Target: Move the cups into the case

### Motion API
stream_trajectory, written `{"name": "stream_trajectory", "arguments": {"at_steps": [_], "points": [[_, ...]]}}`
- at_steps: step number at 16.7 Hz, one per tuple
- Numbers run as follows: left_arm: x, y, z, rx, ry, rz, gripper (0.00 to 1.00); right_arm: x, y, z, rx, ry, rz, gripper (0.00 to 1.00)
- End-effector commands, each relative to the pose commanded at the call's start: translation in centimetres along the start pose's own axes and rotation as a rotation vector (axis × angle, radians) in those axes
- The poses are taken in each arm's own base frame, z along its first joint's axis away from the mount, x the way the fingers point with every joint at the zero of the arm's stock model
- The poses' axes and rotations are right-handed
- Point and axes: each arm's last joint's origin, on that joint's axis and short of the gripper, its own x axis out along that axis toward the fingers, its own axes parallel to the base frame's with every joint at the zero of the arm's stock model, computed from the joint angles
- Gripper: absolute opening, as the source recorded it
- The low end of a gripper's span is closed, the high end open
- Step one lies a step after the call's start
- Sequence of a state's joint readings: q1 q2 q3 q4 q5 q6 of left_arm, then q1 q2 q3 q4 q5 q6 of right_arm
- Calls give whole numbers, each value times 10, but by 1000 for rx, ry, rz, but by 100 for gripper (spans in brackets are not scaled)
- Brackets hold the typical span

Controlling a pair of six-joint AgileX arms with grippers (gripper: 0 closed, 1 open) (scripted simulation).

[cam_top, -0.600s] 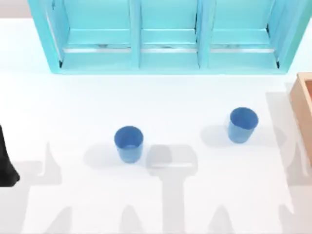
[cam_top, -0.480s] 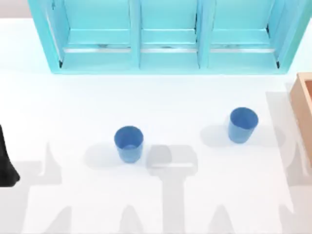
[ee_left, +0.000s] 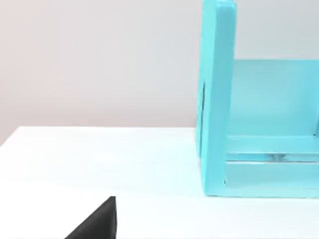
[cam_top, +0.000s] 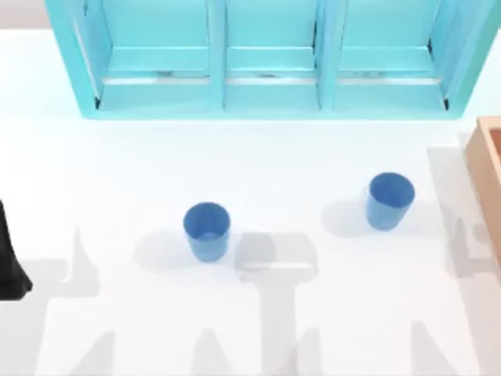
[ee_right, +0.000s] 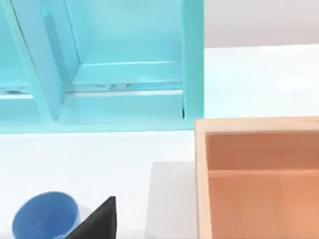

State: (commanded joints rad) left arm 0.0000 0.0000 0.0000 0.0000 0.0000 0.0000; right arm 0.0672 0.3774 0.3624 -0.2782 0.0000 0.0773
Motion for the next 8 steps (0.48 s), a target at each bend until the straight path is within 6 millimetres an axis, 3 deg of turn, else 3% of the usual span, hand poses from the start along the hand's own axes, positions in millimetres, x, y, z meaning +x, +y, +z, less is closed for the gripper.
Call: {"name": "stream_trajectory", "arguments": {"at_steps": [3, 6, 8], "points": [[0, 0, 0, 0, 0, 0, 100, 21, 11, 47, 28, 228, 19, 100], [0, 0, 0, 0, 0, 0, 100, 65, 28, 84, 42, 487, 20, 100], [0, 0, 0, 0, 0, 0, 100, 100, 41, 99, 44, 655, 11, 100]]}}
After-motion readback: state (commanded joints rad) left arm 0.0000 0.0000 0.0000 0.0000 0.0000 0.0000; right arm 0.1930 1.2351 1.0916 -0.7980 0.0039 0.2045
